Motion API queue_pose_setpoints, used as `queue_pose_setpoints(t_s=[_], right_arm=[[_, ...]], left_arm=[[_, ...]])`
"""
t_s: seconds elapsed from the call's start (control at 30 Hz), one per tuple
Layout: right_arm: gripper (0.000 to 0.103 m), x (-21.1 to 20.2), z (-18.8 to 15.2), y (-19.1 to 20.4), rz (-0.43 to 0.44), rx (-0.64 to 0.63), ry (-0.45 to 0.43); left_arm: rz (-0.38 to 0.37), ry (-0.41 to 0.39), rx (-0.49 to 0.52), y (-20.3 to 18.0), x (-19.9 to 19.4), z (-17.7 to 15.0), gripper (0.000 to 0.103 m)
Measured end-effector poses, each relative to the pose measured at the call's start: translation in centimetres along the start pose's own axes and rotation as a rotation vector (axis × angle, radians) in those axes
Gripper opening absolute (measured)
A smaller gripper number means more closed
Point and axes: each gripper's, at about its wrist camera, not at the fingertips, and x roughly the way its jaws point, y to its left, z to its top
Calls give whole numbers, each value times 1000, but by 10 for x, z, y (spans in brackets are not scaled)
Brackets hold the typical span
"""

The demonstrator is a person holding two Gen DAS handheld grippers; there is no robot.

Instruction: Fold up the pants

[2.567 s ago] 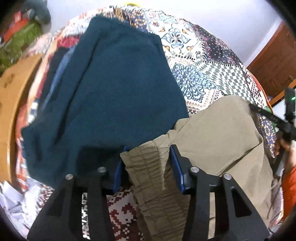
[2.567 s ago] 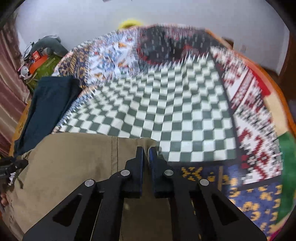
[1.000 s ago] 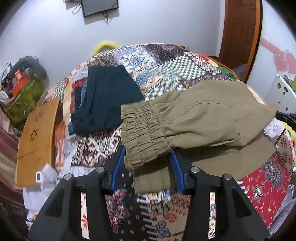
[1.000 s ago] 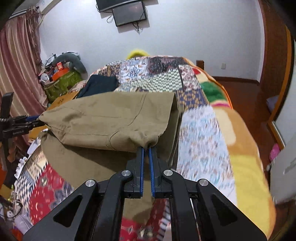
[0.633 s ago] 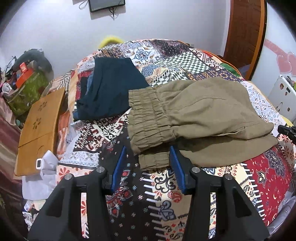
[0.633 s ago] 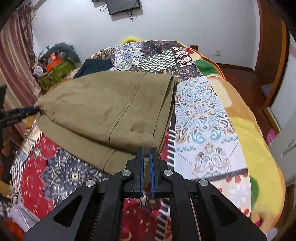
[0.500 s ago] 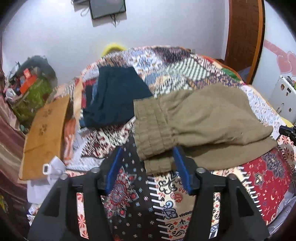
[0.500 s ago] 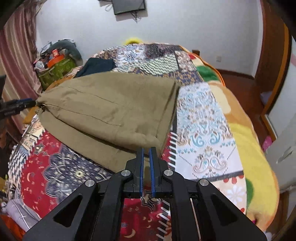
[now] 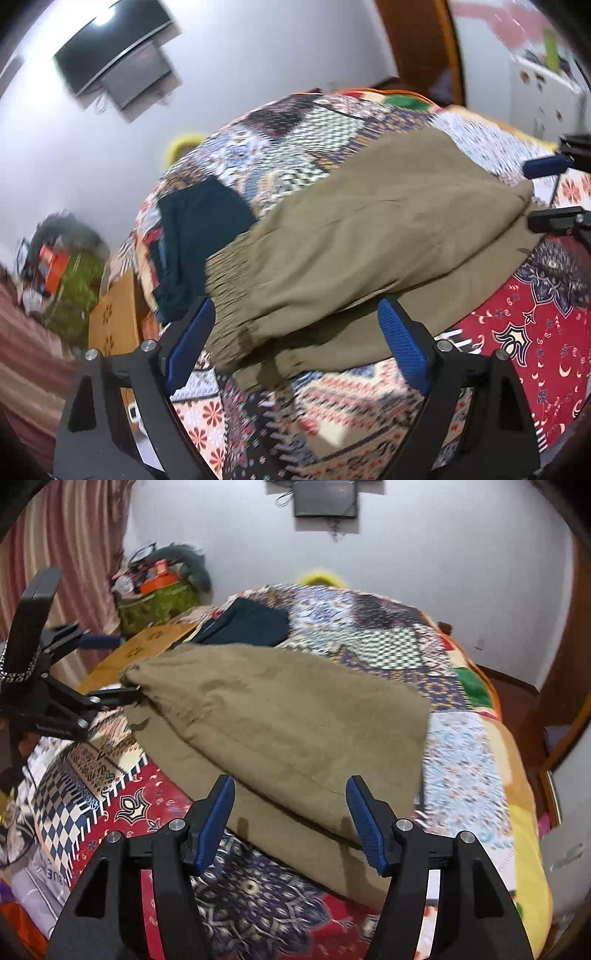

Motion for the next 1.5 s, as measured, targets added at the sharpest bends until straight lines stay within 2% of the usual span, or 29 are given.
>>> queue_pose_setpoints(t_s=[0.13,0.3,0.4,0.53,0.57,0.6,0.63,0.73,0.77,0.8,0.9,0.93,1.03,1.23,1.5], right_arm=[[59,17,2,13,22,-44,32],[59,36,7,22,28,-82,53],[59,42,13,22,30,-73,38],[58,52,23,17,29,-55,36],[56,54,24,17,33,-53,40],[48,55,25,15,38,-53,41],[36,57,26,14,42,-54,45],[15,61,27,11,64,-53,67],[11,61,27,11,70,-49,65],[10,60,27,10,72,-44,62],[7,50,29,9,72,-35,31],[6,46,29,9,72,-35,21],[6,30,34,11,77,-42,-14],[5,-3,37,25,79,-82,-62],[5,1,12,33,95,-56,-7]], left_arm=[[-17,-1,82,-22,12,9,90],[-70,2,112,-33,21,23,79],[-109,10,96,-30,24,30,70],[-171,37,52,-26,30,34,48],[-182,40,42,-24,30,35,42],[-190,41,37,-23,30,35,40],[-191,41,36,-22,30,34,38],[-190,41,55,-23,28,30,37],[-185,44,65,-25,28,28,37],[-174,46,77,-27,28,26,36],[-138,46,101,-29,27,22,26],[-126,41,99,-28,25,23,19],[-124,8,63,-19,14,28,13],[-161,-51,14,-7,-16,29,9],[-243,-8,-34,-19,-15,3,9]])
